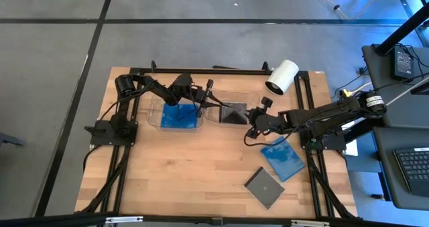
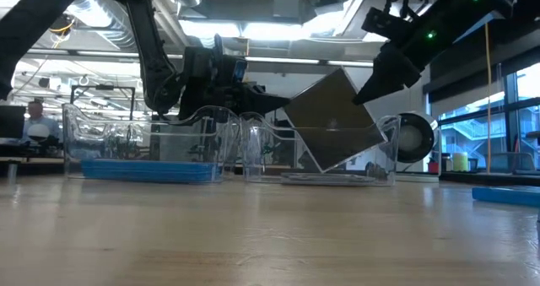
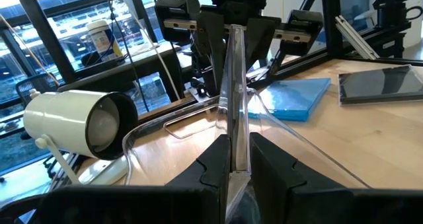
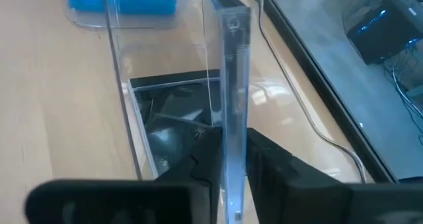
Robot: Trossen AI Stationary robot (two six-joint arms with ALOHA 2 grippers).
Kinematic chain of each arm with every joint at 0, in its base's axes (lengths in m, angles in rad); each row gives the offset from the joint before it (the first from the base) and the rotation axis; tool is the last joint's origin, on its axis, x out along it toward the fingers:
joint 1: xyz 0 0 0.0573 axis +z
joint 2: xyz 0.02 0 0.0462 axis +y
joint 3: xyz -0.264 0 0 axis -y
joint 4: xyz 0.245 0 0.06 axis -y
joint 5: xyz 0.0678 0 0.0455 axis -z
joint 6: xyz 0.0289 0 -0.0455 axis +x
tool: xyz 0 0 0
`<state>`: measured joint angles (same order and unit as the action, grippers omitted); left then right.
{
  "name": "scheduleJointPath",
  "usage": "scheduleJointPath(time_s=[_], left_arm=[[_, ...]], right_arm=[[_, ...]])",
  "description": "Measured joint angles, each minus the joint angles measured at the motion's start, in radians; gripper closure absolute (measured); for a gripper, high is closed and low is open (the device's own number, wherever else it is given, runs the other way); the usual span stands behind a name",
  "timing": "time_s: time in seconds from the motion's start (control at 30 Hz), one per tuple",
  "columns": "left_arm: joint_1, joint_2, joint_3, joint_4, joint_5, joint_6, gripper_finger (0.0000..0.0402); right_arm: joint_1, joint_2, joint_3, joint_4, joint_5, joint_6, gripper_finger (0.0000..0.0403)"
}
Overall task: Pick & place jewel cases by type
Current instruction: Put the left black CD case into the right transparent bin
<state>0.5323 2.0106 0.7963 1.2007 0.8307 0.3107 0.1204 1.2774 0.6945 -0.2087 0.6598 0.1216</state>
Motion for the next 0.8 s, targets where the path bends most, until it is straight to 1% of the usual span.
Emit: scheduleJointPath(time_s=[0.17, 0.4, 0.47, 0.57, 0.73, 0.8], left_arm=[[0.0, 0.0, 0.0, 0.0, -0.002, -0.001, 0.0354], [0.0, 0.0, 0.0, 0.004, -0.003, 0.013, 0.0347], [0.0, 0.0, 0.0, 0.006, -0.004, -0.01, 0.0333], [0.0, 0.0, 0.0, 0.007, -0.005, -0.033, 0.0303], [0.005, -0.017, -0.002, -0.008, -0.063, -0.087, 0.0251], [0.015, -0.041, -0.003, -0.012, -0.059, -0.11, 0.0238]], right_arm=[[0.0, 0.0, 0.0, -0.005, -0.007, 0.002, 0.0357], [0.0, 0.0, 0.0, -0.005, -0.01, 0.009, 0.0349], [0.0, 0.0, 0.0, -0.007, -0.01, 0.009, 0.035], [0.0, 0.0, 0.0, -0.007, -0.01, 0.009, 0.0354], [0.0, 0.0, 0.0, -0.007, -0.008, 0.013, 0.0352], [0.0, 0.0, 0.0, -0.007, -0.008, 0.012, 0.0351]])
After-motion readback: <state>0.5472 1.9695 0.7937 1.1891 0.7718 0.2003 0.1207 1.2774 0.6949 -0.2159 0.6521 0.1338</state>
